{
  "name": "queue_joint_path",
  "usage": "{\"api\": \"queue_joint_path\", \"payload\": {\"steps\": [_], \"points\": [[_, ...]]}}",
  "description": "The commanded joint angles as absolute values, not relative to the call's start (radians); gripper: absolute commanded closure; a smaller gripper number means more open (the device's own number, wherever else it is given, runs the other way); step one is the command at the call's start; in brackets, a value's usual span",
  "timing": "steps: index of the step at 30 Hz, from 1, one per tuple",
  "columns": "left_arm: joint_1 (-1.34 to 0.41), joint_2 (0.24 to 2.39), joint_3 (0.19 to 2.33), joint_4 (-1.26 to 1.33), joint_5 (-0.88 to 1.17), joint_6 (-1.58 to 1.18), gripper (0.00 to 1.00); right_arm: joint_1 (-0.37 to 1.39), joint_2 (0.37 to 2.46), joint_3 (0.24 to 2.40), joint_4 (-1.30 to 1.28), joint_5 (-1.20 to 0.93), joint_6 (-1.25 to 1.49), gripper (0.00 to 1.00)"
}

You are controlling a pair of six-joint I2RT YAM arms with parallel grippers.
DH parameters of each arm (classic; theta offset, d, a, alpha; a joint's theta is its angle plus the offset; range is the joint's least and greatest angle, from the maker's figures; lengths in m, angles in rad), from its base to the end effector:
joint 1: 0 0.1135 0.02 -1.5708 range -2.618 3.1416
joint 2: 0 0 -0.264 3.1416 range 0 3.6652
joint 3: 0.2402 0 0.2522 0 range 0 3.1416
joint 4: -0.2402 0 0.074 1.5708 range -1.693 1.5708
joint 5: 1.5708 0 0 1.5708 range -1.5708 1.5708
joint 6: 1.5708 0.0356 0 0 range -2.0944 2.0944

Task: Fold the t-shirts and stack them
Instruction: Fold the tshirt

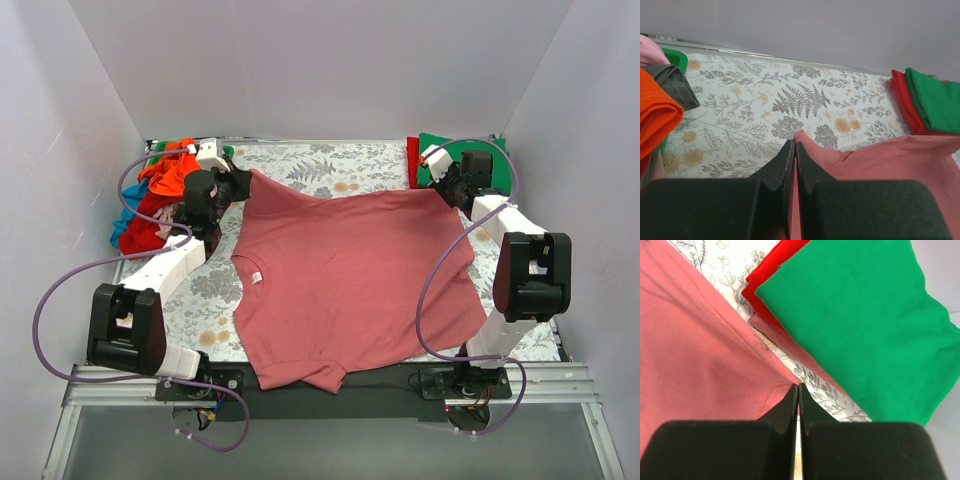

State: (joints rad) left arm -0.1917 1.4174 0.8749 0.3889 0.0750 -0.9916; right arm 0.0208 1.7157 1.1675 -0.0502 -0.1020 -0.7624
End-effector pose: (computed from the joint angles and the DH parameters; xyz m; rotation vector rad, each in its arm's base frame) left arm 0.3221 -0.0652 0.2826 -0.6533 1.6955 -0.9247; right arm 0.3887 0.0117 0.2366 -0.8872 1.9943 -0.3141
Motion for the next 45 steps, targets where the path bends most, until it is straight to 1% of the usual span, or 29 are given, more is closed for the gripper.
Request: {"api": "queue_joint_path", "payload": {"steps": [1,12,23,24,45], "points": [[-0.186,1.359,0.856,0.373,0.095,-0.988,1.00,0.017,1.710,1.152,-0.020,-0.124,-0.762,0.99],[-0.186,1.286,0.816,0.344,0.133,-1.006,1.00,0.011,1.704,1.137,-0.020,-0.118,-0.758,0.99],[-0.187,1.112,0.717,0.269,0.195,-1.061,1.00,0.009,1.715,1.134,-0.018,-0.115,-0.750,0.99],[-0.187,1.091,0.709,0.264,0.198,-1.065,1.00,-0.017,1.712,1.132,-0.018,-0.115,-0.749,0.99],[-0.187,0.908,0.635,0.126,0.256,-1.101,1.00,-0.069,1.640,1.062,-0.017,-0.143,-0.753,0.99]]}}
